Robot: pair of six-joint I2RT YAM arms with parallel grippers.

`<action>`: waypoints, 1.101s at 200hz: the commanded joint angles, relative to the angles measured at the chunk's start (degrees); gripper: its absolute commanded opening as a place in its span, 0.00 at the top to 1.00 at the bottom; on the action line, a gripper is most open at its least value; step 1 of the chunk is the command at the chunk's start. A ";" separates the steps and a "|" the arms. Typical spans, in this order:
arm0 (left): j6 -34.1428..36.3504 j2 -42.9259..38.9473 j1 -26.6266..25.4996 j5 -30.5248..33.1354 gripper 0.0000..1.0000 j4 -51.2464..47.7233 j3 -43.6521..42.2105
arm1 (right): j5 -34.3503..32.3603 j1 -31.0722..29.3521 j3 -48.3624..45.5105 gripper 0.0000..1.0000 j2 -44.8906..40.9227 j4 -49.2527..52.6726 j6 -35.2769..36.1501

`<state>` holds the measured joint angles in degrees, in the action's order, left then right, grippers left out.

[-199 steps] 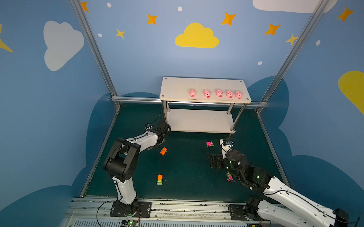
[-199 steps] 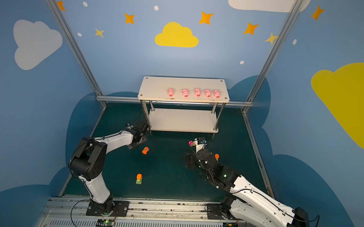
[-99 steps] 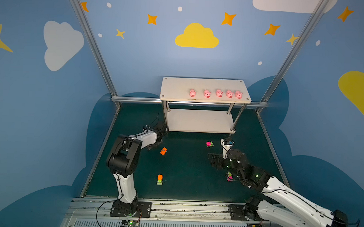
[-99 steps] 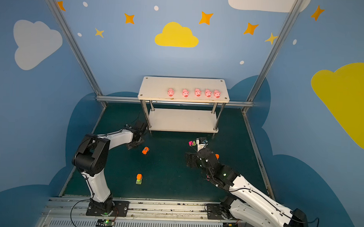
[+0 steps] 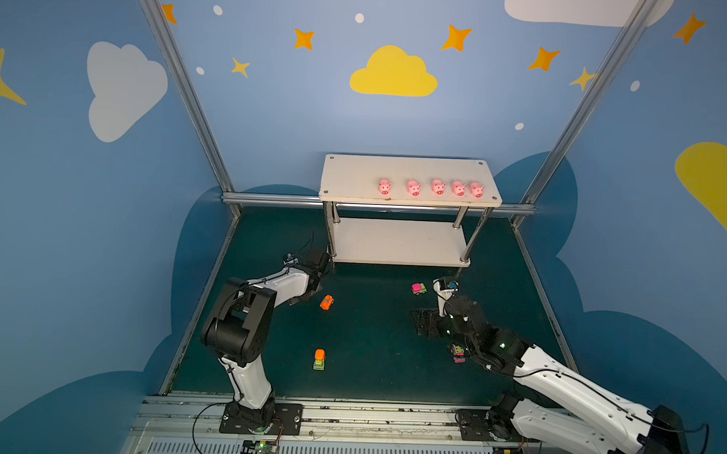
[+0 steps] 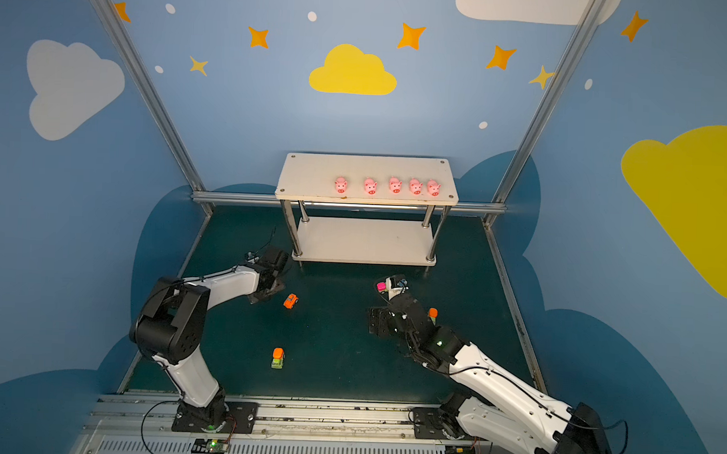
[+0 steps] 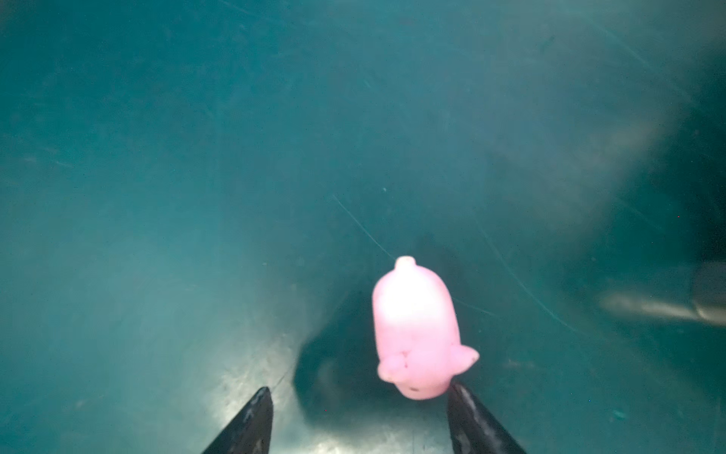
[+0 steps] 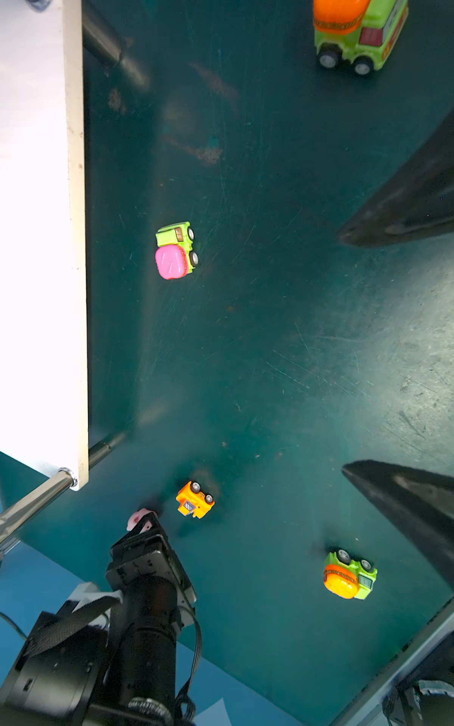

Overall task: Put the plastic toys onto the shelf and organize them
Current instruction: 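Lower the left gripper onto the pink pig and close on it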

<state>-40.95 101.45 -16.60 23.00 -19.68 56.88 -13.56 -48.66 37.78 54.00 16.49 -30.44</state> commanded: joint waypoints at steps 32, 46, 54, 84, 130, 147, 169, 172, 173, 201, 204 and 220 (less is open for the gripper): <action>3.83 2.06 0.08 0.19 0.31 5.47 0.61 | -0.27 0.56 2.03 0.17 0.36 -0.32 1.17; 4.12 2.78 0.10 0.52 0.31 5.80 0.94 | -0.03 0.61 2.12 0.17 0.74 -0.33 1.16; 4.12 3.25 0.13 0.84 0.31 5.85 1.19 | 0.06 0.59 2.25 0.17 1.00 -0.32 1.17; 4.08 4.61 -0.10 2.21 0.31 4.74 3.08 | 0.50 0.76 2.56 0.17 1.98 -0.34 1.00; 3.94 5.51 0.06 3.45 0.33 5.93 3.79 | 1.04 0.85 2.99 0.17 3.12 -0.50 0.97; 4.12 6.43 0.03 3.44 0.36 5.37 4.78 | 1.14 0.85 3.20 0.17 3.22 -0.20 1.08; 4.12 7.34 0.02 3.27 0.40 5.54 5.41 | 0.91 0.85 3.27 0.17 3.22 -0.15 1.17; 4.11 7.42 0.07 3.21 0.41 5.49 5.47 | 0.95 0.85 3.27 0.17 3.22 -0.09 1.15; 4.07 7.48 0.07 3.24 0.41 5.47 5.50 | 0.93 0.85 3.22 0.17 3.22 -0.12 1.16; 3.95 8.06 0.08 2.99 0.51 3.96 6.40 | 0.91 0.94 3.27 0.17 3.13 0.24 1.17; 3.95 8.11 0.08 2.93 0.52 3.91 6.40 | 0.97 0.90 3.27 0.17 3.13 0.29 1.17; 3.81 8.06 0.12 2.84 0.57 3.70 6.22 | 0.84 0.90 3.18 0.17 3.07 0.29 1.25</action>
<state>-37.04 108.60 -16.67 25.12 -14.11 62.28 -12.80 -48.05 39.40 57.10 16.51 -29.56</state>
